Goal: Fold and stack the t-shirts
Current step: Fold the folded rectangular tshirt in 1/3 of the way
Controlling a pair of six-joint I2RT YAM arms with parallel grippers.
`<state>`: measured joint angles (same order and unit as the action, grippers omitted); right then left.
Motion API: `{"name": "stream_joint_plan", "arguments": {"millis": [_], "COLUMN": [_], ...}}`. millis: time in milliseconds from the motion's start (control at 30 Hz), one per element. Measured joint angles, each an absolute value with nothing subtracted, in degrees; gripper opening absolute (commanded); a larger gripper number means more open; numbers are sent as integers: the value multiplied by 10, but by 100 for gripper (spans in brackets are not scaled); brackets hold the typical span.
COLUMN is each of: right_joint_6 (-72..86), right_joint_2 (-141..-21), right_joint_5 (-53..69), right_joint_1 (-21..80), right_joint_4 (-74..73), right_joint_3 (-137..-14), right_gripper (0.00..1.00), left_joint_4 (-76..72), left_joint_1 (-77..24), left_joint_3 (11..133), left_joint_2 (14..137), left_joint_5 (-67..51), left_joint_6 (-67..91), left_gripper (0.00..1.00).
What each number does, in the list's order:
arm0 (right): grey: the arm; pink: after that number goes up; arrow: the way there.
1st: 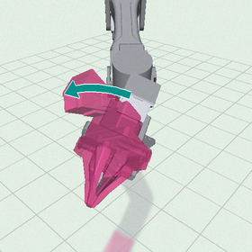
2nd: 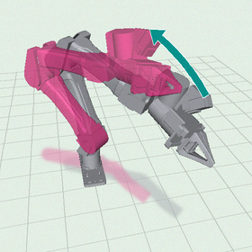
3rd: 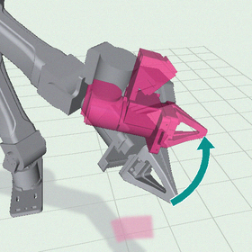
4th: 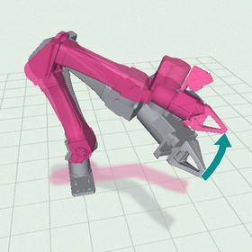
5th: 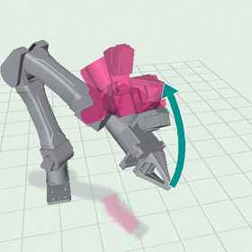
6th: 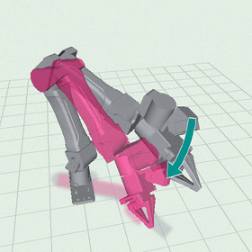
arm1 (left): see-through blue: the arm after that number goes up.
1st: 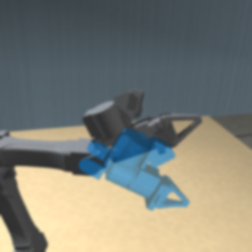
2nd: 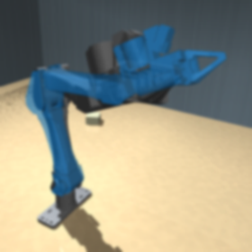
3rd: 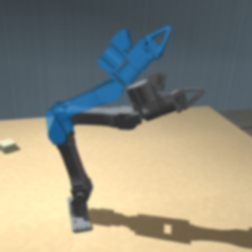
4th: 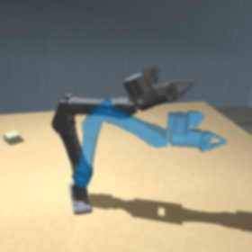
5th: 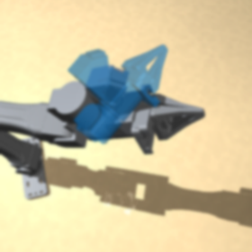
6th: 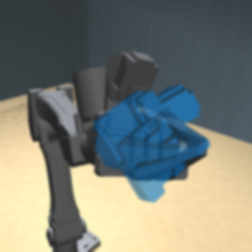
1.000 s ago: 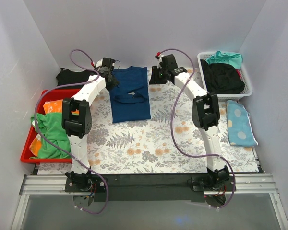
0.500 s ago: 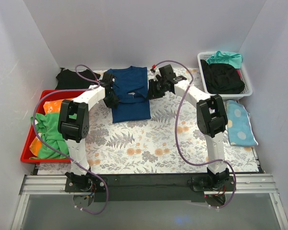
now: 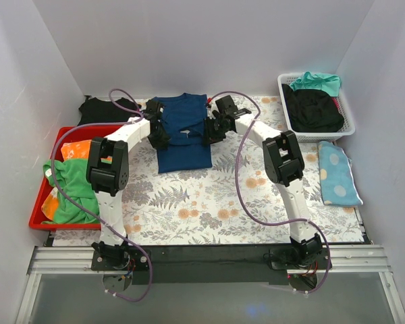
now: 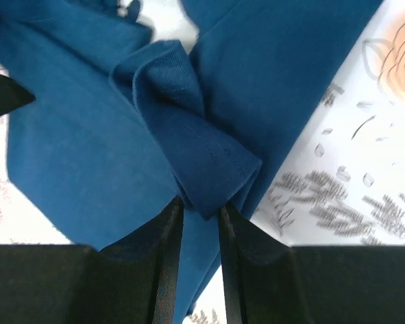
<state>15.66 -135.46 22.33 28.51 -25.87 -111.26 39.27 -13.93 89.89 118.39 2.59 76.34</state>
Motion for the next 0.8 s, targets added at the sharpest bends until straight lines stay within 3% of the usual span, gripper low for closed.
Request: {"name": "stream_joint_plan", "arguments": {"millis": [433, 800], "right_joint_6": [164, 167], "right_joint_2": [-1430, -1386], "right_joint_5": [179, 161], "right_joint_1": [283, 270], "right_joint_4": [-254, -172], "right_joint_3": [-1284, -1224], "right_gripper": [37, 40], "left_joint_4": [375, 341], "left_joint_1": [-132, -126], "left_joint_3": [1018, 1111], "left_joint_2": [1282, 1327], "left_joint_5": [31, 91], "left_joint_6": [780, 778], "left_gripper": [0, 6]}}
